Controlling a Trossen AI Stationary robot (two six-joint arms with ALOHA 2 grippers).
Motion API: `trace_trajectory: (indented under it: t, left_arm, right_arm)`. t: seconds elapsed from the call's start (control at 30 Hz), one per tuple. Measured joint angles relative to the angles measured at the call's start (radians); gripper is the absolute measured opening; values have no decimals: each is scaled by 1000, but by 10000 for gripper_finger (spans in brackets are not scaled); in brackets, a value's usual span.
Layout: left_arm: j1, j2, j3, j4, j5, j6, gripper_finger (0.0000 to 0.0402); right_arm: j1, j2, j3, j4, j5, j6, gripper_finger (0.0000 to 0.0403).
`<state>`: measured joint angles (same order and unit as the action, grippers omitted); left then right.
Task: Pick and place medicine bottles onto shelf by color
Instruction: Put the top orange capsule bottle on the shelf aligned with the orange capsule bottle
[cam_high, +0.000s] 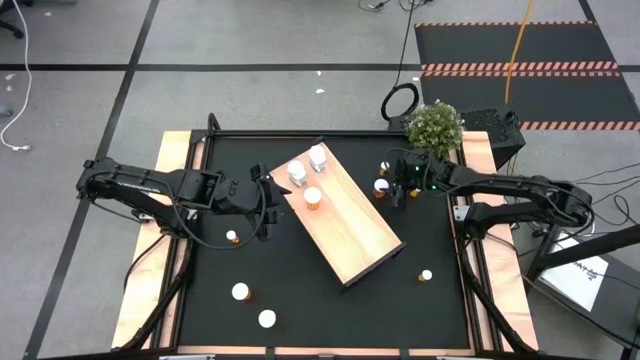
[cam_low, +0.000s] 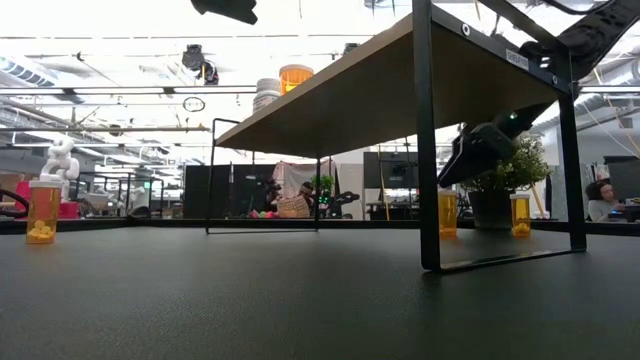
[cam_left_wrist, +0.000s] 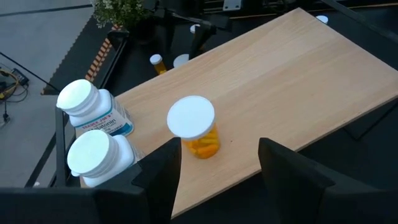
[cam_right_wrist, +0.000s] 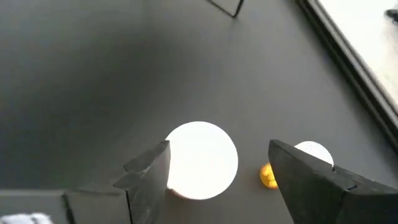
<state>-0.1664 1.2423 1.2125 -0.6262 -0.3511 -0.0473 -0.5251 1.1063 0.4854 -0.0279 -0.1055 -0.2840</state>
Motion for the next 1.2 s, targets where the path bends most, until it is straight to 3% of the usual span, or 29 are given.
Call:
trace_trajectory:
  t: [0.47, 1.2]
  left_arm:
    - [0, 0, 0, 2, 0, -16, 214]
    - [0, 0, 0, 2, 1, -18, 214]
  right_arm:
    - [1, 85, 4, 59, -5, 3, 267]
    - [2, 78, 3, 33, -27, 21, 258]
